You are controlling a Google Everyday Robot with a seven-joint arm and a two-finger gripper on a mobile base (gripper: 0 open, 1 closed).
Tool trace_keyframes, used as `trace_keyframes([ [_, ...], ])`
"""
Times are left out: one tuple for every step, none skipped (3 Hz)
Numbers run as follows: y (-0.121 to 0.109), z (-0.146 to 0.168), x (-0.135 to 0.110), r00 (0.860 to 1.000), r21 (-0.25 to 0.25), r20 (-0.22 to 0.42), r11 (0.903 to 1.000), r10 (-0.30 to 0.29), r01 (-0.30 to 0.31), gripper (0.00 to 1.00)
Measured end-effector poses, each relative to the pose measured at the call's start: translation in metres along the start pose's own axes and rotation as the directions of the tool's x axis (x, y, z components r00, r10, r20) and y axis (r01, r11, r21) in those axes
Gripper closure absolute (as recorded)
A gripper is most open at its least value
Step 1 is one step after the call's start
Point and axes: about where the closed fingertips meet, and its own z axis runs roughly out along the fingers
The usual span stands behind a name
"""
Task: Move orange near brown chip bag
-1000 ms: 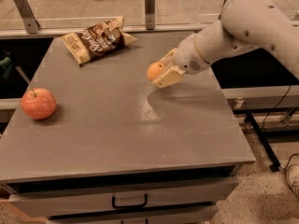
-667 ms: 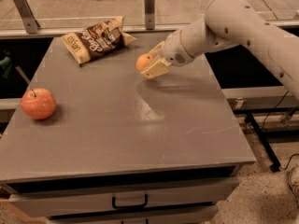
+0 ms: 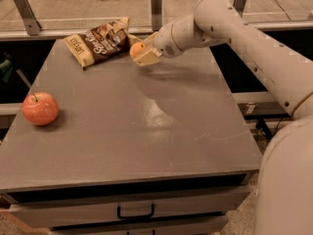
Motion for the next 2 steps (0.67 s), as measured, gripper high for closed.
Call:
trace_keyframes([
  [-0.0136,0.0237,-0.0015,1.000,0.019,0.018,0.9995,0.025,-0.025,0.82],
  [-0.0206,0.0332,-0.0034,0.999,0.029,0.028,0.9988,0.040,-0.040,0.59],
])
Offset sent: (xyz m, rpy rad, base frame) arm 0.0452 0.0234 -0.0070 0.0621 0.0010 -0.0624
